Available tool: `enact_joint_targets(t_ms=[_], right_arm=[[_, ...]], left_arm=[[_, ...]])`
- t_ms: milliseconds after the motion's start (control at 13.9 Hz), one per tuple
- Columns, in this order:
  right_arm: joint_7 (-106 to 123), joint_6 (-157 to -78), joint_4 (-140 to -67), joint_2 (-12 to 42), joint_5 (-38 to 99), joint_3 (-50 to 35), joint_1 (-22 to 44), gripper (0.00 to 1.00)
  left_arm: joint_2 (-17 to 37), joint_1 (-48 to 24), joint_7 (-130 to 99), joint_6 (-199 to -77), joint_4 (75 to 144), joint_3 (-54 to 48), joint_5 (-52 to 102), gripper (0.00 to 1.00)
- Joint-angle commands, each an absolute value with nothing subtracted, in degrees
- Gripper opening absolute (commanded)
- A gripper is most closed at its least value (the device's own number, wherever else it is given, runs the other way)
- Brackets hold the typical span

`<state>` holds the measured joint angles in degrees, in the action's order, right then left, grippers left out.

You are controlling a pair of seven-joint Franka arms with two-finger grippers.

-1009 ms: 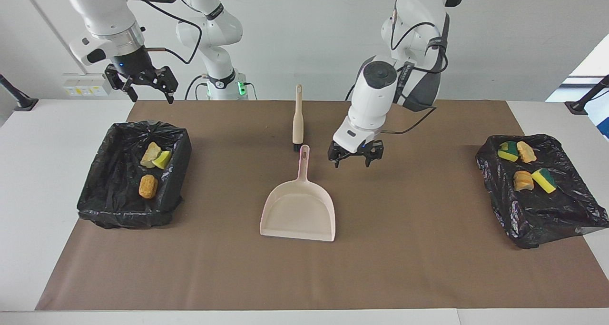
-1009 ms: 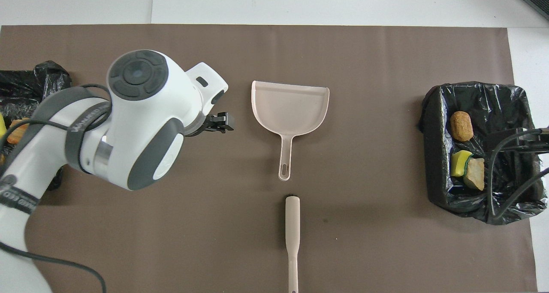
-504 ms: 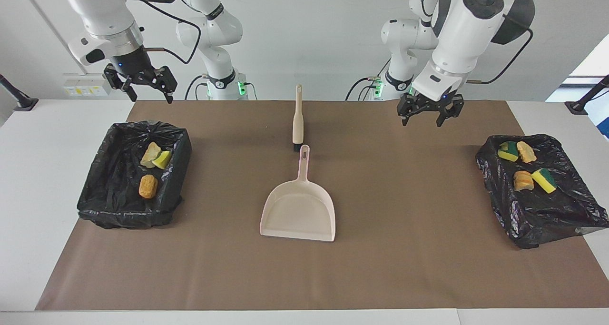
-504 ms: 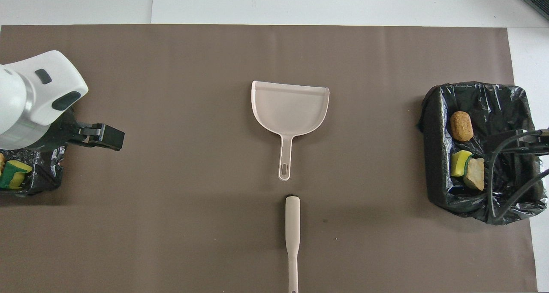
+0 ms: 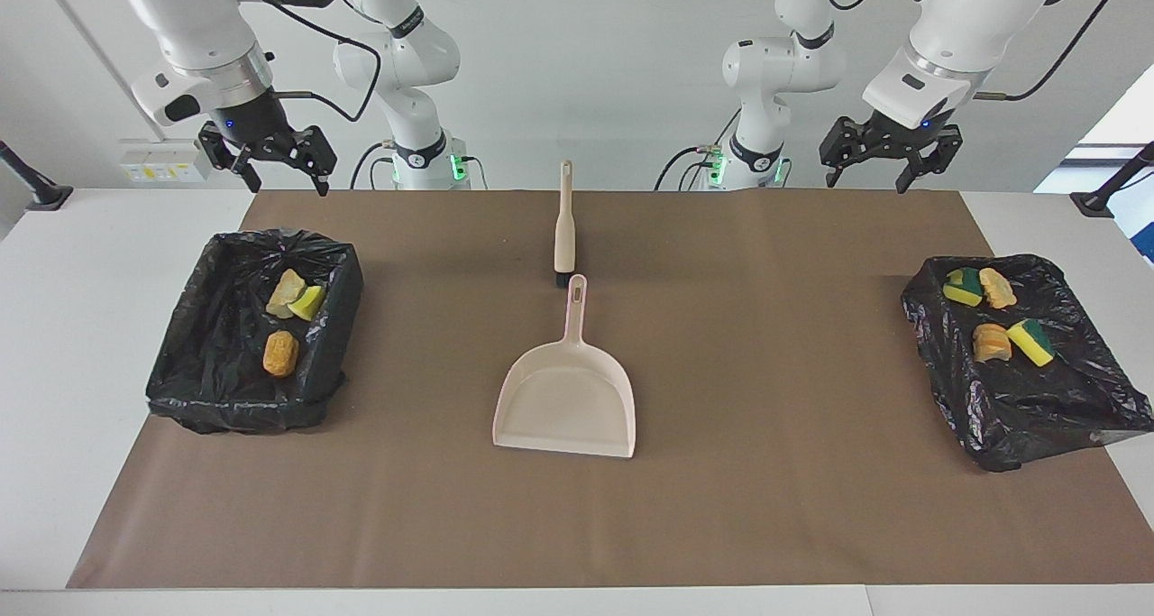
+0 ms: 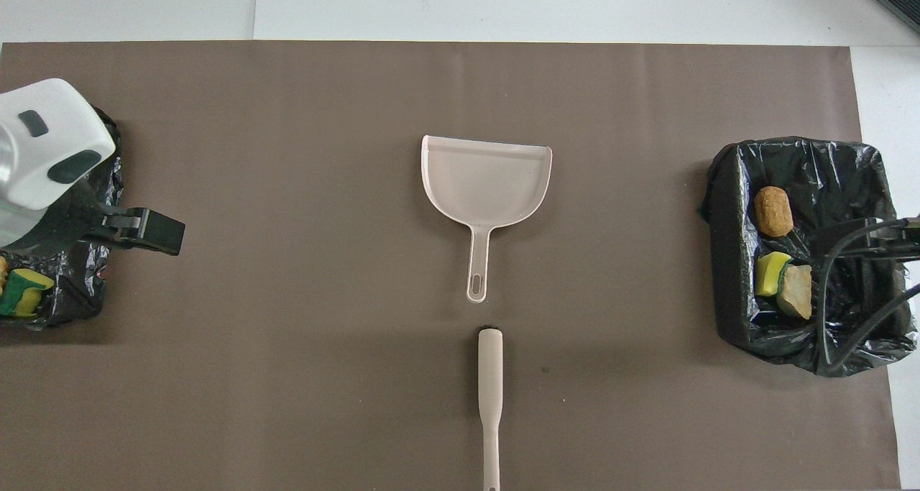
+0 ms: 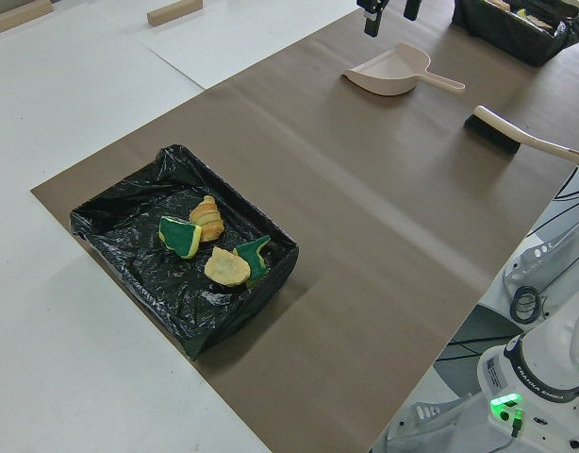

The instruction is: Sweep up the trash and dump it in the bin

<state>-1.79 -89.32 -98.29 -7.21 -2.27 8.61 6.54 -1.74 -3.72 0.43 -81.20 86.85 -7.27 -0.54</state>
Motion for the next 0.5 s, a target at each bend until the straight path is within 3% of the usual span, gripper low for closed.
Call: enact_joint_targets(t_ms=[0,432], right_arm=[[0.43,-87.63,-99.67,-8.88,-1.76,9.14,5.54,1.0],[1.32,-88.95,-101.69,-9.84,-2.02,8.53,5.27,1.0]], left_arm=[[-2.29,-2.81,1.14,-80.86,86.48,-7.73,0.35,1.0],[-2.37,-2.9,0.7,-80.33,86.48,-7.73,0.44,1.0]])
